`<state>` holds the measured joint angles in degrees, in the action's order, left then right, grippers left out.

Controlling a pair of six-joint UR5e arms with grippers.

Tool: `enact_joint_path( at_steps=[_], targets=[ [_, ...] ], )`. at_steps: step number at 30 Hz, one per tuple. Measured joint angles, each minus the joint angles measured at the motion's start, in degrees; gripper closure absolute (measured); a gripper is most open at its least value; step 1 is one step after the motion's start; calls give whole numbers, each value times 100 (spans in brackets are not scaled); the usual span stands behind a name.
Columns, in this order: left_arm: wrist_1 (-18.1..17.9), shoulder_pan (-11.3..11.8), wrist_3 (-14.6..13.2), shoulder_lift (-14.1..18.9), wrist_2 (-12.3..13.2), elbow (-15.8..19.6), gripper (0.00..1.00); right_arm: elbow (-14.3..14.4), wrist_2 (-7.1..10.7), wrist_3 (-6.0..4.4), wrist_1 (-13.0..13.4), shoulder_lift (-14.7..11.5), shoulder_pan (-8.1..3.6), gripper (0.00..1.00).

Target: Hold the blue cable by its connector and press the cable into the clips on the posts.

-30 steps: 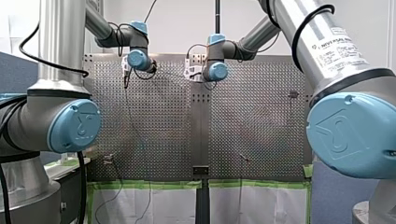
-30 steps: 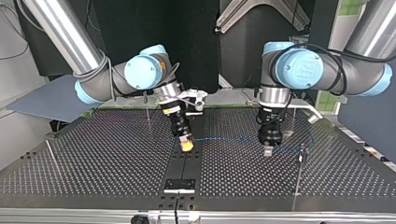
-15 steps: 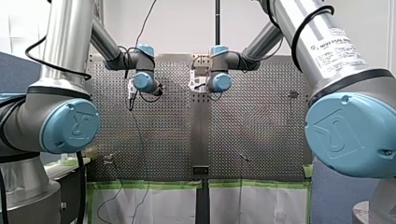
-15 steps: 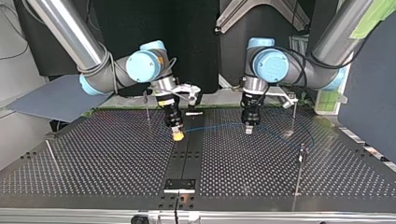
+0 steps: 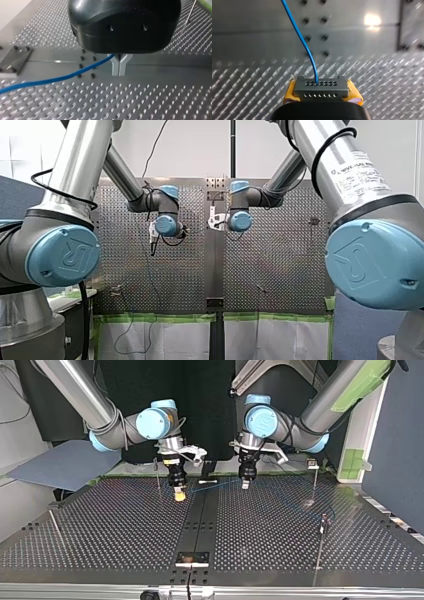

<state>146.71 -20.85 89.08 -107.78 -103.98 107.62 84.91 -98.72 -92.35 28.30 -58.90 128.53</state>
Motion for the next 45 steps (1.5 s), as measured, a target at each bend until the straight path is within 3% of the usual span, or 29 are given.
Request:
enact_joint_path(
  at_steps=[8, 14, 25, 31, 34, 45],
  targets=[
    [-342, -332, 43, -341, -142, 140, 100, 367, -341, -69, 367, 323, -56, 100],
    [-664, -476, 60, -662, -211, 327, 100, 670, -441, -194, 670, 624, -63, 100],
    [-1257, -729, 167, -1257, -400, 368, 100, 1173, -445, -274, 1173, 1127, -114, 100],
    [-1551, -877, 177, -1549, -514, 340, 100, 1447, -315, -487, 1448, 1401, -227, 100],
    [-1678, -952, 175, -1680, -551, 288, 100, 1576, -267, -539, 1576, 1529, -296, 100],
    [-2207, -1279, 145, -2208, -618, -196, 100, 2046, -111, -535, 2048, 2000, -569, 100]
  ],
)
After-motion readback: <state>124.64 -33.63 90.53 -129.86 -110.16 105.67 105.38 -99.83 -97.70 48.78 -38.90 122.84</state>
